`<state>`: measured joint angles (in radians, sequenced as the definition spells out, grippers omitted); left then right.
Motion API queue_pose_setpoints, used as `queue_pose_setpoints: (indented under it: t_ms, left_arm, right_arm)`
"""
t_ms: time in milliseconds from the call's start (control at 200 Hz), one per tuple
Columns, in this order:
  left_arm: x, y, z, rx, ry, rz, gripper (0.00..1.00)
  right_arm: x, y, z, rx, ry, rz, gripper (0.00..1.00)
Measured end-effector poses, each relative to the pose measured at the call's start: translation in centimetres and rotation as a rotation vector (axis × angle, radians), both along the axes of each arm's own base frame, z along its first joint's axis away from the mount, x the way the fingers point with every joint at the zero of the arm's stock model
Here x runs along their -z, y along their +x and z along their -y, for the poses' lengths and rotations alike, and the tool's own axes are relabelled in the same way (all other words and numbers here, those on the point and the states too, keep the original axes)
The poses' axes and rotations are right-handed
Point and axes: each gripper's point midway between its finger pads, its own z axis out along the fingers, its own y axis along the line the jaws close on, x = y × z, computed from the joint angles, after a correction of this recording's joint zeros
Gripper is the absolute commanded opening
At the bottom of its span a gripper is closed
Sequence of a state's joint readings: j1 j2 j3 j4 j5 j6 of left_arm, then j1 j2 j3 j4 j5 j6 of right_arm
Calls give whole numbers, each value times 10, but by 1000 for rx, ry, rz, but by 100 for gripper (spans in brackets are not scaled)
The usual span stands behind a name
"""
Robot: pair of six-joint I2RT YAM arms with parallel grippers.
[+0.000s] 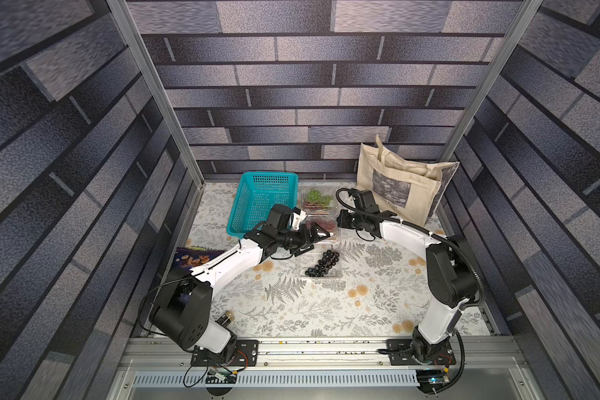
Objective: Pack grapes into containers
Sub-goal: Close the packing box at the center of the board.
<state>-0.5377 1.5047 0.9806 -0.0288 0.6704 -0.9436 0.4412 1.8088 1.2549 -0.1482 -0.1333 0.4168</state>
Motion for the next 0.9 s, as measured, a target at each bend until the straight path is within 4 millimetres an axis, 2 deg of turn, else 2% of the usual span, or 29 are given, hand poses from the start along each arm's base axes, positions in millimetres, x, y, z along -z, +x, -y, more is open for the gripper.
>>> queue_pose_setpoints:
  t_ms: [240,391,586,741,897]
  left_arm:
    - [38,9,18,-54,30,-91,100]
    - [58,20,21,-104,49,-112,100]
    - [70,33,18,-158,74,-97,100]
    - [76,43,12,-196,92,-89,100]
    - [72,52,11,-216,100,-59,100]
  right_arm:
    - [-3,4,-1,-14,-12,19,0]
    - [0,5,-1,-18,-18,17,0]
    - [3,6,0,-19,-24,14,0]
    - [-4,15,1,-9,-19,32,0]
    - [-9,21,2,-5,-16,46,1]
